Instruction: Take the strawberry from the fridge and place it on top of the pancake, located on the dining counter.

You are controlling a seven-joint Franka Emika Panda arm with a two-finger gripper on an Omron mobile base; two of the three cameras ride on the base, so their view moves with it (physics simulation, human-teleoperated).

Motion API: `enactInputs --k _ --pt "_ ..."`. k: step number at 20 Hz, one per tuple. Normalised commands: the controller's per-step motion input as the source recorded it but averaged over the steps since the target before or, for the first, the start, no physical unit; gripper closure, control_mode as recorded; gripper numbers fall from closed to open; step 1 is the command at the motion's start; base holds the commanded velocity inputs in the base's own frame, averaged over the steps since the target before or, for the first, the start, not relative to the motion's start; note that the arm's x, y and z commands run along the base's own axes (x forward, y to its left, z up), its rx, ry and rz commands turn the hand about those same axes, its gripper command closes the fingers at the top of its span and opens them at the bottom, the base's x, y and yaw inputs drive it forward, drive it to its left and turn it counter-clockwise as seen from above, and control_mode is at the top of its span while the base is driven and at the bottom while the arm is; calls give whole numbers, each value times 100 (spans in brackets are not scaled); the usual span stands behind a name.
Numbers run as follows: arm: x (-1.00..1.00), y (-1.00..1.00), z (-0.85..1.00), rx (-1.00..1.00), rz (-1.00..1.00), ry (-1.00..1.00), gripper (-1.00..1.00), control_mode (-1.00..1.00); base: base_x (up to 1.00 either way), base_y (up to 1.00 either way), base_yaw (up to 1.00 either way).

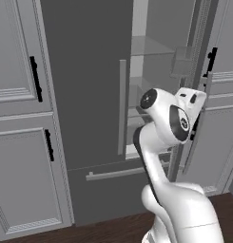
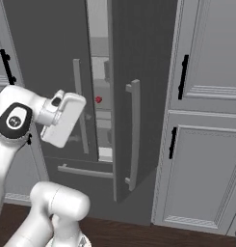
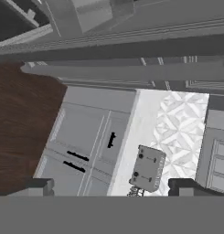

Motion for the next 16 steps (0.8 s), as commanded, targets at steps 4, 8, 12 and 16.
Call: enactInputs --k 4,8,12,16 --pt "31 -9 0 -8 14 30 -100 -100 0 0 0" --pt "88 6 0 -6 15 53 -100 -100 0 0 0" --pt "87 0 -2 -4 15 60 -100 -100 0 0 0" --pt "74 -5 -17 -1 12 48 -100 -100 0 0 0"
